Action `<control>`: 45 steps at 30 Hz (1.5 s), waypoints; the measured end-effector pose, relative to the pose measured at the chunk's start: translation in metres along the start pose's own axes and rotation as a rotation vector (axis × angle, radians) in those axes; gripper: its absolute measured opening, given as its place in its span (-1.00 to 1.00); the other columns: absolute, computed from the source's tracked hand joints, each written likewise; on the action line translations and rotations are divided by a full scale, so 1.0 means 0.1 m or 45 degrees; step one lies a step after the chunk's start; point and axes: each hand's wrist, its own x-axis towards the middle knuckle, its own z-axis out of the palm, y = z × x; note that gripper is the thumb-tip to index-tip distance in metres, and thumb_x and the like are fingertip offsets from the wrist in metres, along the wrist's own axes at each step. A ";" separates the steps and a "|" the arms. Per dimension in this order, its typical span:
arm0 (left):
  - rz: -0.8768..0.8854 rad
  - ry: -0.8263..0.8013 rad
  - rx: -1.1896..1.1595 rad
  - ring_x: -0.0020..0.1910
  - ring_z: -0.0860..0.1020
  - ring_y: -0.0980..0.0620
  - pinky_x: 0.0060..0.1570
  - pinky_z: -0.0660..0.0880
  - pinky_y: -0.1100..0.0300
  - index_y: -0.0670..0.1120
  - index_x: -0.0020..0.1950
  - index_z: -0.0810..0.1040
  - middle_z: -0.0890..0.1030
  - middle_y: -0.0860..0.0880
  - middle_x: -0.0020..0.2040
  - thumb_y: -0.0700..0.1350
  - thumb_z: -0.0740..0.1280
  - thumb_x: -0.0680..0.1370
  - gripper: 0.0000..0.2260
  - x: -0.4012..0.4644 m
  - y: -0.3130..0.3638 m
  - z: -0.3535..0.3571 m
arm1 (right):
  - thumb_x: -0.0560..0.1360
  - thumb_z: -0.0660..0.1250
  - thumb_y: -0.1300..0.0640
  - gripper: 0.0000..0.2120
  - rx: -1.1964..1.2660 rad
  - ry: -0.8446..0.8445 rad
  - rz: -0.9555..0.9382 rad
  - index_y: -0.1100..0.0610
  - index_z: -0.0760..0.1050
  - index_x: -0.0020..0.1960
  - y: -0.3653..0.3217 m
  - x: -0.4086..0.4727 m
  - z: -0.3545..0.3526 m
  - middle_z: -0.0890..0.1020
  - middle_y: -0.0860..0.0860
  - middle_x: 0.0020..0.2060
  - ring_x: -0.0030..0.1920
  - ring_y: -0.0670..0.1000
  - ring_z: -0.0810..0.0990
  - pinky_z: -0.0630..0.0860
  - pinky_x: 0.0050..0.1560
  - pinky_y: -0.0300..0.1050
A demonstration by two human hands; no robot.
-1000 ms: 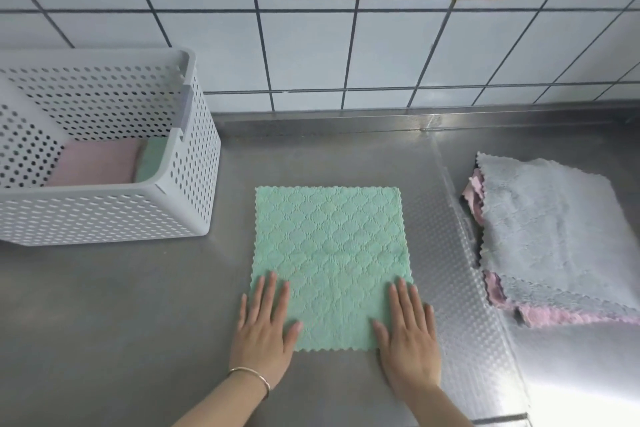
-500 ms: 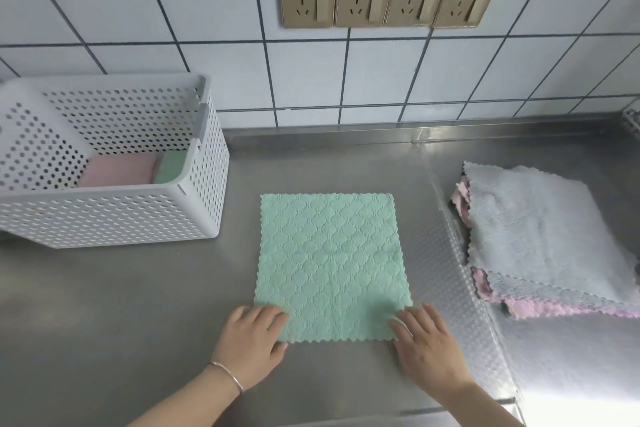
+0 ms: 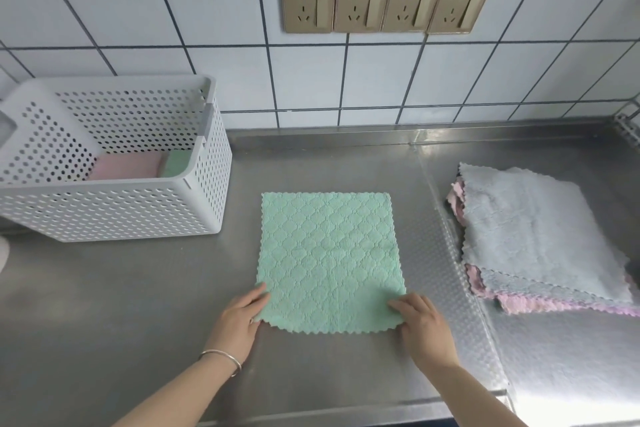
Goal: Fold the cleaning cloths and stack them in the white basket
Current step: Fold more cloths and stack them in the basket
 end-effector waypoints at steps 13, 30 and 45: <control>-0.183 -0.262 -0.137 0.09 0.52 0.20 -0.03 0.28 0.54 0.27 0.05 0.51 0.57 0.14 0.19 -0.29 0.25 0.54 -0.59 -0.03 0.12 -0.40 | 0.56 0.22 0.21 -0.76 0.135 -0.532 0.295 0.02 0.62 0.09 -0.01 0.08 -0.41 0.52 -0.18 -0.06 0.07 -0.06 0.47 0.42 0.03 -0.22; -0.205 -1.077 0.339 -0.39 0.38 0.21 -0.45 0.24 0.43 0.00 -0.26 0.38 0.41 0.11 -0.34 -0.12 0.17 0.56 -0.81 -0.11 0.16 -0.61 | 0.56 0.21 0.08 -0.73 -0.163 -1.199 0.162 0.03 0.39 -0.31 -0.21 -0.07 -0.60 0.40 -0.14 -0.31 -0.26 -0.13 0.42 0.25 -0.30 -0.39; -0.302 -0.987 0.084 -0.41 0.45 0.22 -0.28 0.37 0.36 0.01 -0.33 0.43 0.53 0.11 -0.35 0.02 0.34 0.49 -0.78 0.39 0.18 -1.03 | 0.50 0.28 0.13 -0.82 0.309 -1.113 0.387 0.00 0.51 -0.27 -0.14 0.57 -0.92 0.55 -0.03 -0.29 -0.29 -0.09 0.48 0.44 -0.15 -0.22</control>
